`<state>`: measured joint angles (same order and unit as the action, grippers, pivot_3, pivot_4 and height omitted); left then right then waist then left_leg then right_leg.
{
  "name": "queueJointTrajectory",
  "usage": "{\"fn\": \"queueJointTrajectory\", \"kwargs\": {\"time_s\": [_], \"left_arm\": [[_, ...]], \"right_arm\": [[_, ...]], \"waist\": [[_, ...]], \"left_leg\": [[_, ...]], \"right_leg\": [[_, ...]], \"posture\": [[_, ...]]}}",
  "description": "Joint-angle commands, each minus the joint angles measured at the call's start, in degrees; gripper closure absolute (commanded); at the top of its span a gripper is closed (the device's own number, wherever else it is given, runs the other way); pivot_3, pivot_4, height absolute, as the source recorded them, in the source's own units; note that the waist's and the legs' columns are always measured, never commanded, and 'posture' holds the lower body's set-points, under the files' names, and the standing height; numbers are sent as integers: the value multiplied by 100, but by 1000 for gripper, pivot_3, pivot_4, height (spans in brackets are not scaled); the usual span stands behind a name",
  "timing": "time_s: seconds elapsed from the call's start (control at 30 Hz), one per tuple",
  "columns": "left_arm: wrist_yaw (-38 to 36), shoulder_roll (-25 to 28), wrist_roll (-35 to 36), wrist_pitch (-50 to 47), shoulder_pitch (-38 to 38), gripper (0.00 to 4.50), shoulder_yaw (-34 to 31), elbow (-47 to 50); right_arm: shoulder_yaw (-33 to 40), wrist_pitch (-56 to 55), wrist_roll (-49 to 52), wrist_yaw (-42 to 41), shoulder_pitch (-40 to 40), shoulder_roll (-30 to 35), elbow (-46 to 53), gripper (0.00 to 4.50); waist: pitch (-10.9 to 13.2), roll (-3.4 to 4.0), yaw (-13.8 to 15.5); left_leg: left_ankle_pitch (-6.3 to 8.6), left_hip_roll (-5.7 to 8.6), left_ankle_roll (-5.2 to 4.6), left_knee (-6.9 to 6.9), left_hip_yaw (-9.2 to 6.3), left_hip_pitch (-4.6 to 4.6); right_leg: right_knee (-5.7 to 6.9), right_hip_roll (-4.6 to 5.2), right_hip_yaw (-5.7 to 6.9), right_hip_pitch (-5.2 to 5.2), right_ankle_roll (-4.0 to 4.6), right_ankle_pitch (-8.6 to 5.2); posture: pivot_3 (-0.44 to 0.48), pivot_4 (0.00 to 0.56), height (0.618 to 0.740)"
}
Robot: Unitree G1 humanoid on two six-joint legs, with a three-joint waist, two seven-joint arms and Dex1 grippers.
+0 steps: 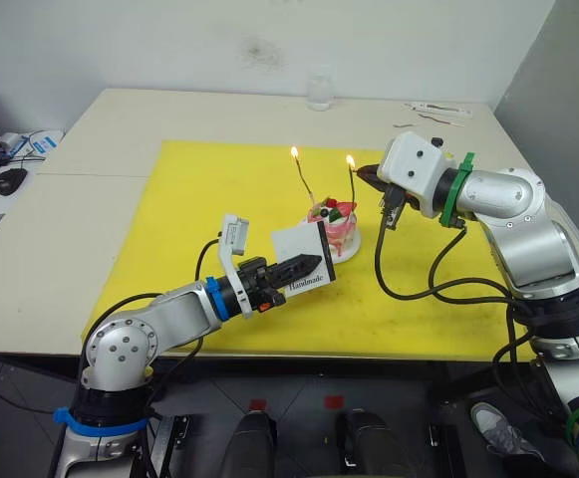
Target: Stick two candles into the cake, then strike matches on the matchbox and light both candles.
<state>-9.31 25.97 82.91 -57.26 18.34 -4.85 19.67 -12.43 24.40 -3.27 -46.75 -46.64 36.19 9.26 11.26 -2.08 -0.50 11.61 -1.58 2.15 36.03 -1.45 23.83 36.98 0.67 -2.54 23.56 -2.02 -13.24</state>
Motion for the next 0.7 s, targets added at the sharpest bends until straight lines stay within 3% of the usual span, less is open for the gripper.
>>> {"fn": "queueJointTrajectory", "kwargs": {"time_s": [0.03,0.7], "left_arm": [[-15,-30,125,28,34,4500,-49,149],[6,-38,167,21,14,4500,-53,147]], "right_arm": [[114,-72,-1,-9,-162,26,156,4472],[124,-72,-12,-7,-163,17,139,4472]], "waist": [[0,0,0],[0,0,0]], "left_leg": [[0,0,0,0,0,0],[0,0,0,0,0,0]], "right_leg": [[0,0,0,0,0,0],[0,0,0,0,0,0]], "posture": [[0,150,740],[0,150,740]]}}
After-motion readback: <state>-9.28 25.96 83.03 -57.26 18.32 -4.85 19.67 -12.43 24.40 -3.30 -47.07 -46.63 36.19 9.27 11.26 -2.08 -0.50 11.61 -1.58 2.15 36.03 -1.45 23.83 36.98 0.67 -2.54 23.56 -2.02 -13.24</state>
